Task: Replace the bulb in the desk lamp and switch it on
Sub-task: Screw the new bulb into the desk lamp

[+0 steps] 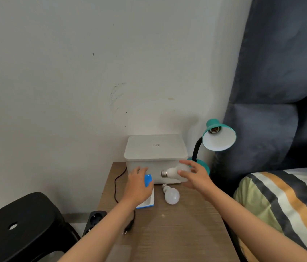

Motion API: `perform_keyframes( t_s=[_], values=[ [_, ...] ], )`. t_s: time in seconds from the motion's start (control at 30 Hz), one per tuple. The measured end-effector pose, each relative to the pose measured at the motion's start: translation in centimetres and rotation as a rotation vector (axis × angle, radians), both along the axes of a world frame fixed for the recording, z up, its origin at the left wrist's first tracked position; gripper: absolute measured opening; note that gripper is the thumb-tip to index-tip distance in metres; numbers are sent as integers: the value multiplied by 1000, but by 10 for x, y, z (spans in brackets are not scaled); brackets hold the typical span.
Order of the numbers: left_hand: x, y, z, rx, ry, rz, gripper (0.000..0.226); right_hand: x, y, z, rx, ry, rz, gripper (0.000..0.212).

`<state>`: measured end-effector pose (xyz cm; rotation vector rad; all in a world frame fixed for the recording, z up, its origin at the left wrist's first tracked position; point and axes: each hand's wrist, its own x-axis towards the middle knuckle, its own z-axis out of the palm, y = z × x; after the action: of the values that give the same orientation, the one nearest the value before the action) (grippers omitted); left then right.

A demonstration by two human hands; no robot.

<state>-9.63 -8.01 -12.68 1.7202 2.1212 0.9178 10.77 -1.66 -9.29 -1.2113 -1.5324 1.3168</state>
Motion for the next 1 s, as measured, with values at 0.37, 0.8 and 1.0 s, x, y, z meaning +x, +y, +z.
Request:
perform_keyframes(
  t_s=[0.37, 0.8, 1.0],
  values=[
    [91, 56, 54, 258, -57, -237, 47, 74, 14, 14, 394, 40, -480, 48],
    [153, 146, 104, 514, 104, -351, 35, 82, 59, 17, 534, -59, -648, 54],
    [155, 161, 101, 601, 125, -277, 27, 72, 84, 16, 547, -13, -583, 63]
  ],
)
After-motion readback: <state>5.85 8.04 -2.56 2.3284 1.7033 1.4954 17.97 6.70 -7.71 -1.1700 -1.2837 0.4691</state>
